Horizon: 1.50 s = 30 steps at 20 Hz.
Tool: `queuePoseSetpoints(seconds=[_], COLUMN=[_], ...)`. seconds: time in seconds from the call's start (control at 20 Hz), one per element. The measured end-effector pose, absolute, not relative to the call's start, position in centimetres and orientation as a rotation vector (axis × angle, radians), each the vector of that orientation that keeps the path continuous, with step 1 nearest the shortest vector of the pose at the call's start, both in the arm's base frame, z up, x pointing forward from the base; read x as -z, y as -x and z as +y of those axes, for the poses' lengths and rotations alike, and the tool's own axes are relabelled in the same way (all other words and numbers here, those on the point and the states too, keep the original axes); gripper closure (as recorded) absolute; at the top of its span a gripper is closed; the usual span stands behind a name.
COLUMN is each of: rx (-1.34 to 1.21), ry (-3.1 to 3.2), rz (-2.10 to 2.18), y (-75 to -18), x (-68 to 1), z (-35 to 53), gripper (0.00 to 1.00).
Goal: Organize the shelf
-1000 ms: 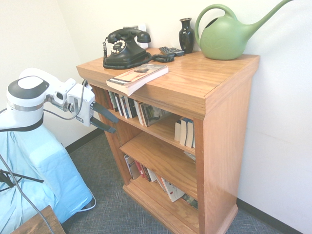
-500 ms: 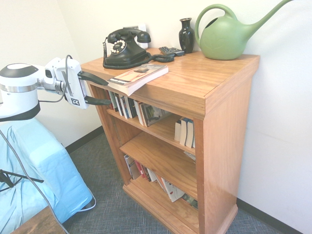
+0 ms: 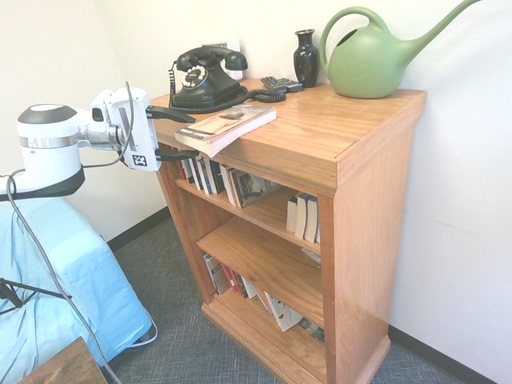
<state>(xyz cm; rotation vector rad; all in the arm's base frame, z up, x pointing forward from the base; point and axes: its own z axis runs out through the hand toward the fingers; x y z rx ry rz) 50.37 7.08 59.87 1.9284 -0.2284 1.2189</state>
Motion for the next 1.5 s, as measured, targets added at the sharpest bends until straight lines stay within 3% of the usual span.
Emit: queuePoseSetpoints(seconds=[0.3,0.35,1.5], rx=[-1.242,-1.244,-1.213], ry=[-1.937,-1.935,-1.938], rz=[-0.186,-0.183,-0.164], y=[-51.7,-52.1,-54.3], x=[-60.5,-60.7,-60.2], z=[5.5,5.5,6.3], gripper=[0.0,1.0,1.0])
